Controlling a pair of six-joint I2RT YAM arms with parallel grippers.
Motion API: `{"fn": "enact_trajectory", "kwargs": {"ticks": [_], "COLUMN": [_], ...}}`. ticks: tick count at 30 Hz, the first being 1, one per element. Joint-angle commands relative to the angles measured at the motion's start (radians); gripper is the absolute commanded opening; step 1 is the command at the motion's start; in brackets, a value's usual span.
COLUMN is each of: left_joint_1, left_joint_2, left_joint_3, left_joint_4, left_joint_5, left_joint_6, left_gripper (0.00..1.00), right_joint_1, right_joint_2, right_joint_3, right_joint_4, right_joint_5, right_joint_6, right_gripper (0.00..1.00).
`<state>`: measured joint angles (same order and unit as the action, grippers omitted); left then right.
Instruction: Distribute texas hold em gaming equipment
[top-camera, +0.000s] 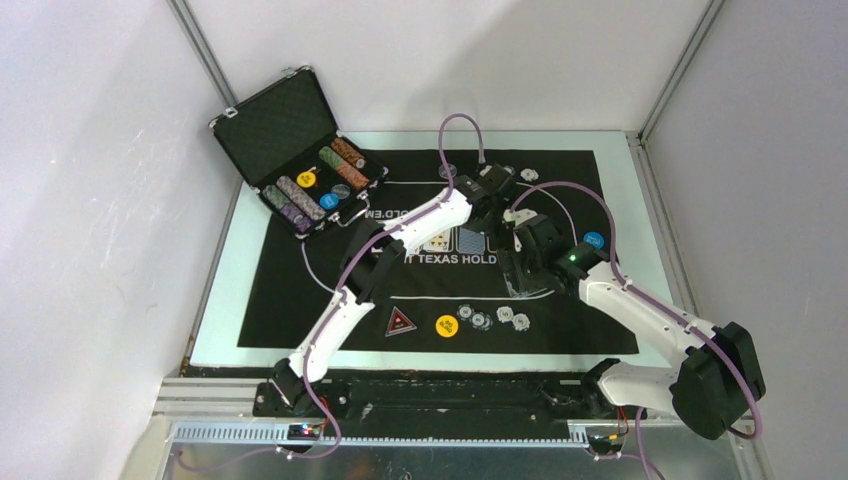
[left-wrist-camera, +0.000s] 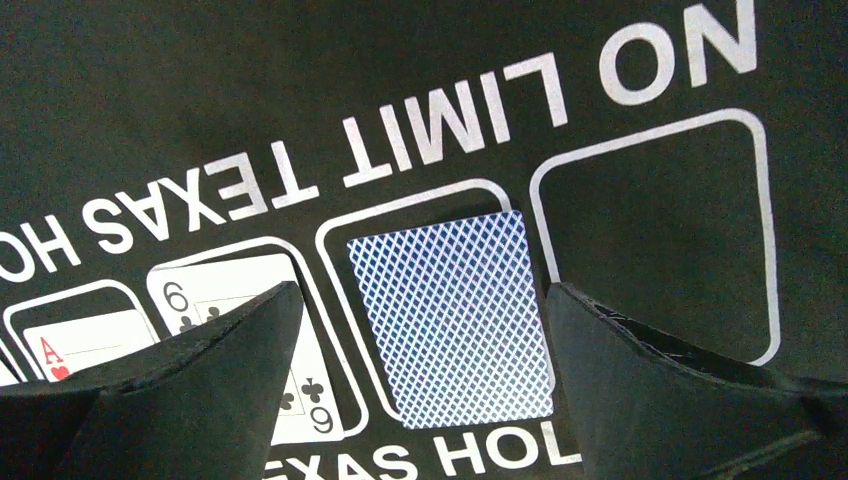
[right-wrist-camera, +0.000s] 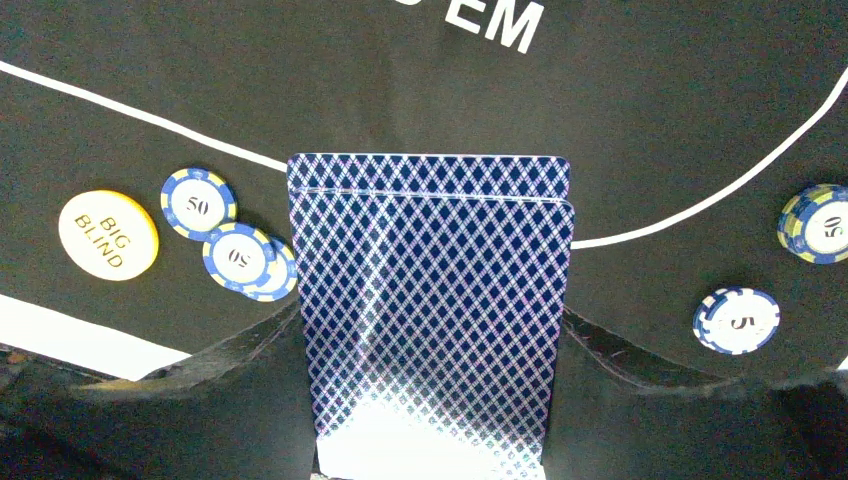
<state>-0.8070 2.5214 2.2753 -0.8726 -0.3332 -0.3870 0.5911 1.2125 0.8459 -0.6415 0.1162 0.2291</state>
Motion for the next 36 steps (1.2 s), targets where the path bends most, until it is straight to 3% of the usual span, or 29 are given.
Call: {"fn": "enact_trajectory", "kwargs": {"ticks": [1,7,13,15,19,24,27,30,36], "left_joint_1": [0.015,0.060,0.116,0.155,0.253,0.280,0.273,0.251,0.164], "left_joint_2": [-0.078,-0.242,-0.538,-0.642,-0.852,-1.069,-1.083,-1.052,-0.958], "left_joint_3": [0.031,-0.067,-0.425,-0.584,-0.947,-1.383,-1.535,-1.631,-1.587], "left_joint_4": [0.069,0.172,0.382,0.471,0.729,1.157,1.480,1.778,1.749], "left_joint_5": [-0.049,-0.031,0.033,0.154,0.571,0.869,1.058,1.115,1.138], "left_joint_6": [-0.036,-0.043,-0.061,-0.073,-0.153,-0.344,-0.536,-0.728,-0.712], "left_gripper": [1.00,1.00,1.00,1.00,1.00,1.00,1.00,1.00,1.00], "right_joint_1": [-0.003,0.001,0.016,0.024,0.052,0.099,0.130,0.158,0.179], "right_joint_2": [-0.028,-0.030,-0.025,-0.025,-0.023,-0.010,-0.003,0.002,0.005], "right_joint_3": [0.004,0.004,0.003,0.004,0.005,0.009,0.011,0.012,0.016], "right_joint_4": [0.044,0.043,0.044,0.046,0.052,0.077,0.090,0.098,0.099], "right_joint_5": [-0.001,0.000,-0.004,-0.013,-0.046,-0.118,-0.158,-0.170,-0.169], "right_joint_6": [0.006,0.003,-0.009,-0.018,-0.049,-0.102,-0.124,-0.137,-0.139], "right_gripper": [0.00,0.00,0.00,0.00,0.00,0.00,0.00,0.00,0.00]}}
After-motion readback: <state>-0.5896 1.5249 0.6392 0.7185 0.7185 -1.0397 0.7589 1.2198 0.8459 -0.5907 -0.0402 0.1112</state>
